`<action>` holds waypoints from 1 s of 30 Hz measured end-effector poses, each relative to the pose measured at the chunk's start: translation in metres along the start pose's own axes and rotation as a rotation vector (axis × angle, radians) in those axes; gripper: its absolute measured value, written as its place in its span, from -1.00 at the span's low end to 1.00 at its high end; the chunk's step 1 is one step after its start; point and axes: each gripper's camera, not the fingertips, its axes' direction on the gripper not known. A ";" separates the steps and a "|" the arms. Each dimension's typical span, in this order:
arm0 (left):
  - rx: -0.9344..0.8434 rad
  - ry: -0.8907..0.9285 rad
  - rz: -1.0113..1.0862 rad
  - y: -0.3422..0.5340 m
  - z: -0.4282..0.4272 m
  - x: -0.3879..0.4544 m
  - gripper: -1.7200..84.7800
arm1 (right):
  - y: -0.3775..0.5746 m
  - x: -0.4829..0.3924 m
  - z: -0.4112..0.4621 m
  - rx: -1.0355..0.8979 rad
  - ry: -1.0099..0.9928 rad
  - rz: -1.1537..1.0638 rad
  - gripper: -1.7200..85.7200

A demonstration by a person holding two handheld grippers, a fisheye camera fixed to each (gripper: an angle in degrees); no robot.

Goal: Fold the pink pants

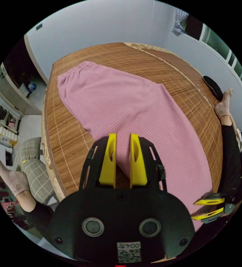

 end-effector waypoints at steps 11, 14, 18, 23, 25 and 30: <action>0.118 -0.118 -0.132 -0.067 -0.034 -0.037 -0.74 | -0.002 -0.010 0.010 0.027 0.028 -0.007 -0.75; 0.064 -0.186 -0.162 -0.087 -0.011 -0.042 -0.67 | -0.002 -0.005 0.010 0.037 0.009 0.016 -0.76; 0.024 -0.185 -0.195 -0.092 0.019 -0.060 -0.58 | -0.003 -0.004 0.011 0.041 0.010 0.024 -0.77; 0.031 -0.153 -0.087 -0.104 0.024 -0.079 -0.55 | -0.002 -0.008 0.012 0.052 0.024 0.002 -0.74; 0.050 -0.127 -0.052 -0.105 0.024 -0.088 -0.55 | -0.004 -0.011 0.013 0.050 0.049 -0.019 -0.74; 0.057 -0.058 -0.054 -0.089 0.007 -0.100 -0.53 | -0.005 0.003 0.008 0.055 0.017 0.004 -0.74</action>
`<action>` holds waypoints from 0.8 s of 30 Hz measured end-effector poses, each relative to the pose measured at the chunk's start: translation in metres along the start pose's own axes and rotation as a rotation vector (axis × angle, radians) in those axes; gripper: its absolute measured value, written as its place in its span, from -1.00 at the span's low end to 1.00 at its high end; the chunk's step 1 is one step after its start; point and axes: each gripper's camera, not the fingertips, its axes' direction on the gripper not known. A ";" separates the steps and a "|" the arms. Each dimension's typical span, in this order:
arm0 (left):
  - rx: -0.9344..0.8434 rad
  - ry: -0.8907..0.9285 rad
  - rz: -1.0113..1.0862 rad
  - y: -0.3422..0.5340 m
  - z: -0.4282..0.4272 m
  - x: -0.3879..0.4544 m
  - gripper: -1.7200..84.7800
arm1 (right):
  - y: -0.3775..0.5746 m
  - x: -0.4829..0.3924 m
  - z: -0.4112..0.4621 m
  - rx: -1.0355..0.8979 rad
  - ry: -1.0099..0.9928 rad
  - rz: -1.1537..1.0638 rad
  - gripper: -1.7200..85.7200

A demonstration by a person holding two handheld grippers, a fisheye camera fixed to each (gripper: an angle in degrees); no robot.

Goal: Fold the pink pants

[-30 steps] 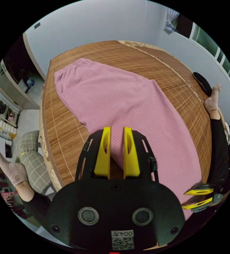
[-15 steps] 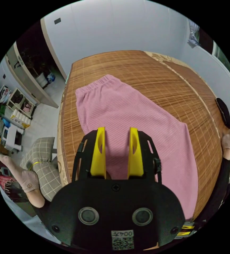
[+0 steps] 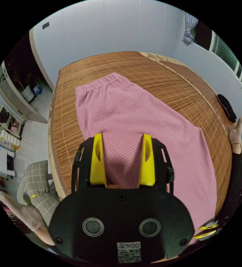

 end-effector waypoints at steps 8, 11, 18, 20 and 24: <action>0.126 0.155 0.064 0.100 -0.102 0.060 -0.55 | 0.000 0.058 -0.052 0.124 -0.150 0.137 -0.75; 0.098 0.347 0.085 0.156 -0.113 0.114 -0.59 | 0.016 0.119 -0.086 0.249 -0.239 0.336 -0.75; -0.056 0.158 0.268 0.199 -0.097 0.226 -0.63 | 0.043 0.179 -0.115 0.363 -0.333 0.514 -0.74; -0.079 0.142 0.253 0.201 -0.091 0.227 -0.63 | 0.043 0.187 -0.122 0.370 -0.326 0.521 -0.74; -0.113 0.139 0.203 0.202 -0.084 0.215 -0.67 | 0.042 0.205 -0.132 0.352 -0.322 0.549 -0.77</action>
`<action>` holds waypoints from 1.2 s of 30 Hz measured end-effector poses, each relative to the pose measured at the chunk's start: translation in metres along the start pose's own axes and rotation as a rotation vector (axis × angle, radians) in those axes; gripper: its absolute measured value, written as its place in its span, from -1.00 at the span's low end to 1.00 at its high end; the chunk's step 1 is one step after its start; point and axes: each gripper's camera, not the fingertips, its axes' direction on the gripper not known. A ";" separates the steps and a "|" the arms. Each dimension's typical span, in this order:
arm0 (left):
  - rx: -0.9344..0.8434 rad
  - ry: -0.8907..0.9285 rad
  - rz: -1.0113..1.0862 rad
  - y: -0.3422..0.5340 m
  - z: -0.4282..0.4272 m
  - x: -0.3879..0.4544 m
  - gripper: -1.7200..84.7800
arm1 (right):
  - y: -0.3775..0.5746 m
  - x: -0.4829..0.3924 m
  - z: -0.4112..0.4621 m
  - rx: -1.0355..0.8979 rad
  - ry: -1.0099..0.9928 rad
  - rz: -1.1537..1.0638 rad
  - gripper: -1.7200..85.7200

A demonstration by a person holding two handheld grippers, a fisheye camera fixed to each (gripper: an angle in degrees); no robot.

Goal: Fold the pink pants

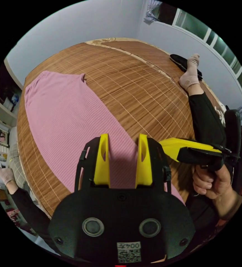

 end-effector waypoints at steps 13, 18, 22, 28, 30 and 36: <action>0.262 0.389 -0.330 0.094 -0.022 -0.137 -0.93 | -0.028 0.030 -0.017 -0.024 -0.170 0.041 -0.74; 0.326 0.548 -0.431 0.132 -0.006 -0.194 -0.92 | -0.035 0.034 0.004 -0.127 -0.200 0.039 -0.74; 0.388 0.702 -0.511 0.158 0.009 -0.235 -0.87 | -0.039 0.044 0.013 -0.159 -0.200 0.074 -0.72; 0.374 0.754 -0.572 0.174 0.020 -0.264 -0.92 | -0.041 0.070 0.015 -0.142 -0.306 0.185 -0.71; 0.373 0.734 -0.577 0.176 0.020 -0.268 -0.94 | -0.043 0.077 0.018 -0.149 -0.343 0.225 -0.71; 0.377 0.725 -0.569 0.182 0.020 -0.277 -0.95 | -0.080 0.086 0.027 -0.177 -0.327 0.269 -0.70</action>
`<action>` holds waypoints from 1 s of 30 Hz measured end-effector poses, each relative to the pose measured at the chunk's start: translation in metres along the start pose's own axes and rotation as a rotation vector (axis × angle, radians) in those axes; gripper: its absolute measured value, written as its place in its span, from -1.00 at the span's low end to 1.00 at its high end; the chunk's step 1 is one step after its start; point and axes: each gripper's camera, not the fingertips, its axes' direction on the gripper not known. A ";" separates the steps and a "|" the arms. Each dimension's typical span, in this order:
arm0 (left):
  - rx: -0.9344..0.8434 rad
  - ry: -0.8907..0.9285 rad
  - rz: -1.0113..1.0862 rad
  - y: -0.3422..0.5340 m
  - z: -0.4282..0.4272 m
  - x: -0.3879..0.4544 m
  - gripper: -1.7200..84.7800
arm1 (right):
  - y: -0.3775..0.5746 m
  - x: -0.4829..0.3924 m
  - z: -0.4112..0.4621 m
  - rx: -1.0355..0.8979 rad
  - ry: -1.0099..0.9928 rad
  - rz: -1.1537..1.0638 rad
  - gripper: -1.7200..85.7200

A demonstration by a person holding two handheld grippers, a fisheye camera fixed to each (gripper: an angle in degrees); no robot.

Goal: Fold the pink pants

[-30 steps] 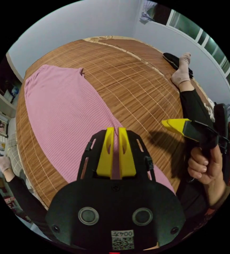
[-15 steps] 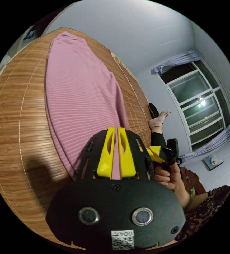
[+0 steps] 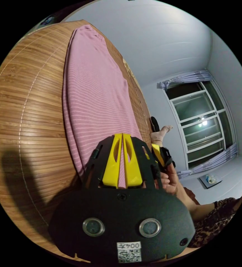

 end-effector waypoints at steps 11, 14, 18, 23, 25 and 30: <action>0.007 -0.013 0.005 0.003 -0.003 -0.006 -0.96 | -0.029 -0.029 0.031 -0.105 0.088 -0.144 -0.94; 0.006 -0.027 0.005 0.004 -0.002 -0.005 -0.96 | -0.025 -0.054 0.056 -0.155 0.480 -0.278 -0.93; 0.007 -0.030 0.005 0.007 0.002 -0.004 -0.96 | -0.012 -0.074 0.070 -0.150 0.550 -0.328 -0.85; 0.007 -0.032 0.005 0.010 0.008 -0.001 -0.95 | 0.030 -0.128 0.092 -0.016 0.687 -0.608 -0.79; 0.006 -0.035 0.005 0.013 0.012 0.001 -0.95 | 0.053 -0.139 0.123 -0.028 0.679 -0.751 -0.75; 0.004 -0.045 -0.002 0.017 0.022 0.007 -0.92 | 0.072 -0.124 0.190 -0.167 0.946 -0.843 -0.76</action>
